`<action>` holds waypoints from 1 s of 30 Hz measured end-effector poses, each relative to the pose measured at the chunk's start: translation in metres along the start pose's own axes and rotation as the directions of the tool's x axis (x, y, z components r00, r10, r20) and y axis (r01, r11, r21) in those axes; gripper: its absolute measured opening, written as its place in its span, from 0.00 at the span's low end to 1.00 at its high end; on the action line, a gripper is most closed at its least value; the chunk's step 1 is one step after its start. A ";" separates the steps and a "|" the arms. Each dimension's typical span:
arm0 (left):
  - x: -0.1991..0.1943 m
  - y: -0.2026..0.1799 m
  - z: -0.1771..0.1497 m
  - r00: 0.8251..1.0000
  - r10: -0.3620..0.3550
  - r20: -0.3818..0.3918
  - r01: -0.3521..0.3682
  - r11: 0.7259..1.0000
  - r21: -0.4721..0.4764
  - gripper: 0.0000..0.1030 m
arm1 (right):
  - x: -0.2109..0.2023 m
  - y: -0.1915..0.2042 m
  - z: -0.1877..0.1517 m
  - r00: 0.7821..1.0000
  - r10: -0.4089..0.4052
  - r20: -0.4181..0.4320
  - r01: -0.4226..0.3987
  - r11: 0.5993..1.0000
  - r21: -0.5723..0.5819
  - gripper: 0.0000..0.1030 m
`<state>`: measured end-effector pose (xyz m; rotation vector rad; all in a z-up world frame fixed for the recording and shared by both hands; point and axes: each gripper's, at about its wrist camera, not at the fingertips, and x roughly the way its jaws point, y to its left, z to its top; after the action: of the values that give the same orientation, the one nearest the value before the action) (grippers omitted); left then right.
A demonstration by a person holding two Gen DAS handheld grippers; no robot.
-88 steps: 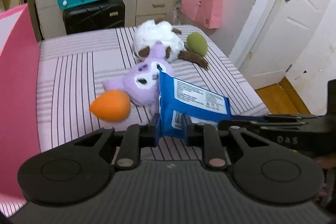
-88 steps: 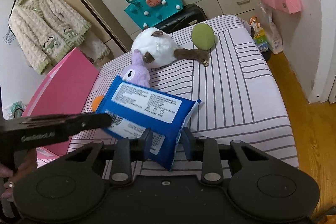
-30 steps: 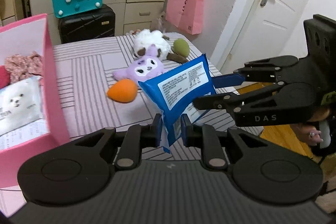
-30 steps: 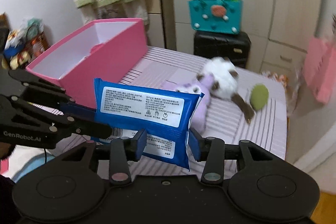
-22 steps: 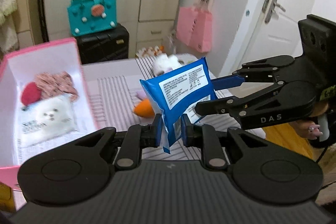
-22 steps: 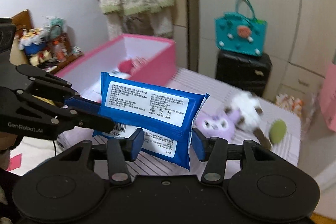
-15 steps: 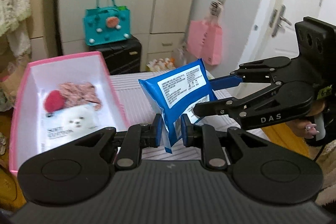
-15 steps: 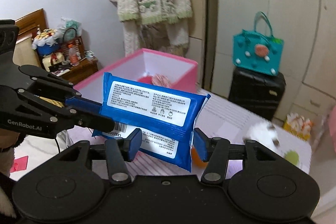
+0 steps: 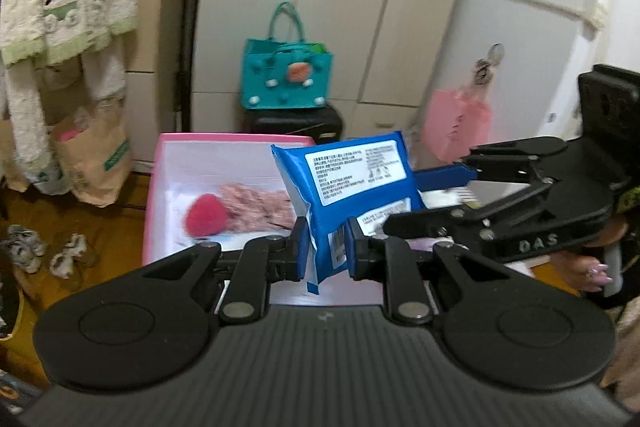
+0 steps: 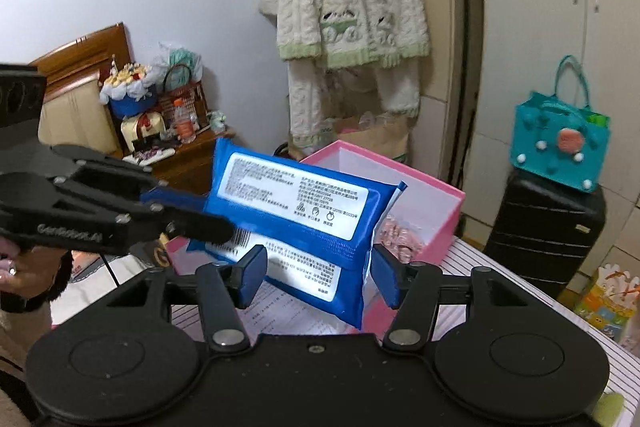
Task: Organize soft objects
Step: 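Lift the blue wipes pack with the left gripper and carry it over the pink box, then open the left gripper to drop the wipes pack into the box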
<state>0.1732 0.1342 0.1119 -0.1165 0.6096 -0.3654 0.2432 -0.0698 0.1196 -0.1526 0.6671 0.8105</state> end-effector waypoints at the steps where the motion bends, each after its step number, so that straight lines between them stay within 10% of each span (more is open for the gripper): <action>1: 0.006 0.007 0.004 1.000 0.021 -0.014 -0.021 1.000 0.000 0.17 | 0.009 -0.001 0.003 1.000 0.001 -0.013 -0.001 1.000 -0.002 0.57; 7: 0.054 0.039 0.018 0.990 0.119 -0.073 -0.117 0.993 0.027 0.18 | 0.060 -0.015 0.008 0.994 -0.032 -0.100 0.033 0.999 0.015 0.29; 30: 0.131 0.060 0.001 0.918 0.240 -0.315 -0.205 0.969 0.142 0.23 | 0.135 -0.024 0.003 0.952 -0.048 -0.301 0.060 0.998 0.031 0.29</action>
<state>0.2916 0.1415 0.0297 0.1198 0.9251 -0.1948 0.3288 -0.0016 0.0376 -0.2599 0.9618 0.7268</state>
